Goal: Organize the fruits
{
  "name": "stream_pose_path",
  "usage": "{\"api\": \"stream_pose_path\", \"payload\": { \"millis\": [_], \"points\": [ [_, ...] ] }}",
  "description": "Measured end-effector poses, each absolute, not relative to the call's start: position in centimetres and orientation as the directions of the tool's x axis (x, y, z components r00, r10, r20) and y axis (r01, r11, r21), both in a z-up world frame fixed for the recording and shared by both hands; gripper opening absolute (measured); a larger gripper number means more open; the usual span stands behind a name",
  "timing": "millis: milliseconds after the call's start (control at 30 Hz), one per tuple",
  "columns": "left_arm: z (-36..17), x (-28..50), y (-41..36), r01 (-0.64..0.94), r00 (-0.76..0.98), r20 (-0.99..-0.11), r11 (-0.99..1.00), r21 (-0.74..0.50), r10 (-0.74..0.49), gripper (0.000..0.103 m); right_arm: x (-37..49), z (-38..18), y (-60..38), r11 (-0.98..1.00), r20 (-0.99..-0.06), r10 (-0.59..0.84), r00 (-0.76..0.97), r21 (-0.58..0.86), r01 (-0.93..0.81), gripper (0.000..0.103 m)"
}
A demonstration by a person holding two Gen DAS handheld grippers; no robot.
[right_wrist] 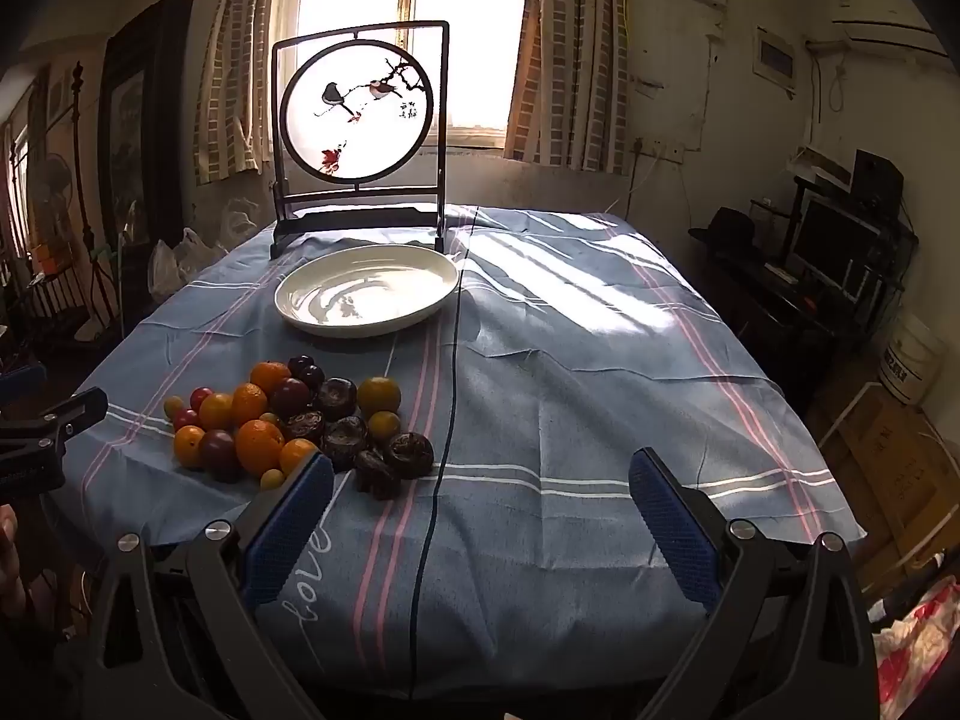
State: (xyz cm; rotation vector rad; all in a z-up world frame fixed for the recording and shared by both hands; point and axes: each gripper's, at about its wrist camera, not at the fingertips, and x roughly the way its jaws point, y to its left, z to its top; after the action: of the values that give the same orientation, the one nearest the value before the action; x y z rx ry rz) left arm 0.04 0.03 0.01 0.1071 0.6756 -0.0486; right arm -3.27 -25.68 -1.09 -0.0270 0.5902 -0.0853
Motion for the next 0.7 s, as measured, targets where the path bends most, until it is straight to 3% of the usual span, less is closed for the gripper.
{"api": "stream_pose_path", "payload": {
  "millis": [700],
  "points": [
    [-0.09, -0.20, 0.67, 0.071, 0.788, -0.616, 0.993, 0.091, 0.001, 0.099, -3.45, -1.02, -25.44, 0.995, -0.559, -0.098, 0.823, -0.062, 0.077, 0.099]
  ]
}}
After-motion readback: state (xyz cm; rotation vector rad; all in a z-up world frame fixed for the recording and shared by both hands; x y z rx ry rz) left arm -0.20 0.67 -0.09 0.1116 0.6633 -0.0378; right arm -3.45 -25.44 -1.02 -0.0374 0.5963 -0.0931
